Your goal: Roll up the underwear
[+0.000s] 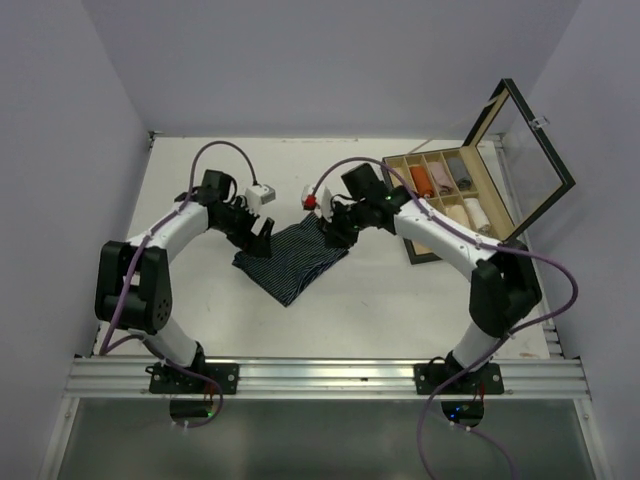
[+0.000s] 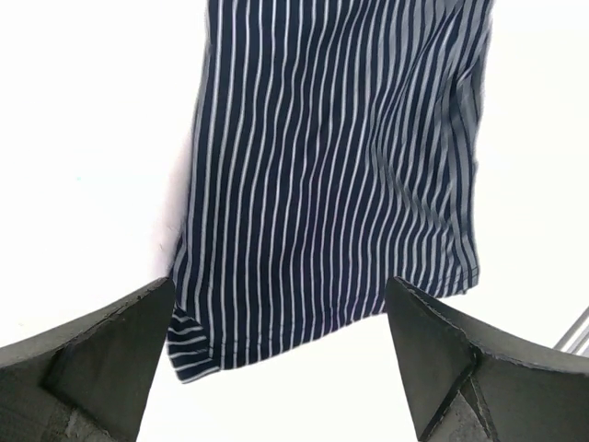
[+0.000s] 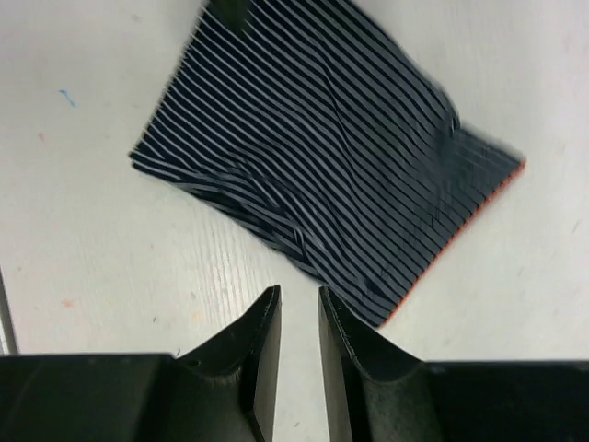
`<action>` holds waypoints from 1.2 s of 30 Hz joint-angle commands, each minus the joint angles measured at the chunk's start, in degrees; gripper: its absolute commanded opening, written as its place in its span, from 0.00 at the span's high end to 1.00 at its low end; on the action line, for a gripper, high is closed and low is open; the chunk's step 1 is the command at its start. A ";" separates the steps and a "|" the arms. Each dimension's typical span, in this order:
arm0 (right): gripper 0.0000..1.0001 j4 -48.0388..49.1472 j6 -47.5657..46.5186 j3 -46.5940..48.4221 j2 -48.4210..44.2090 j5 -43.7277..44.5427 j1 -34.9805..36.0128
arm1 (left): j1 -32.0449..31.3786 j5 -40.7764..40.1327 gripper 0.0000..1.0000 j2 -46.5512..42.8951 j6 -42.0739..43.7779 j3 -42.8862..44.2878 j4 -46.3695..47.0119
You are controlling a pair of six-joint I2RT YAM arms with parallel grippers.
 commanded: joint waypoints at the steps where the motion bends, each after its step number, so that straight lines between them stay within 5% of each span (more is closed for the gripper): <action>1: 0.72 3.47 -13.13 -3.23 -3.27 3.29 8.17 | 1.78 7.97 0.00 -1.76 -1.52 3.89 -1.39; 12: 0.70 11.82 -29.40 -6.14 5.60 9.88 14.17 | 6.62 10.26 0.00 1.15 -2.84 4.25 -3.23; 29: 0.68 12.53 -33.01 -6.06 11.05 10.15 14.70 | 7.41 8.86 0.00 2.82 -4.33 1.35 -0.77; 36: 1.00 10.60 -32.31 -5.53 9.83 10.59 14.70 | 7.94 5.69 0.00 3.78 -4.42 -0.66 -0.07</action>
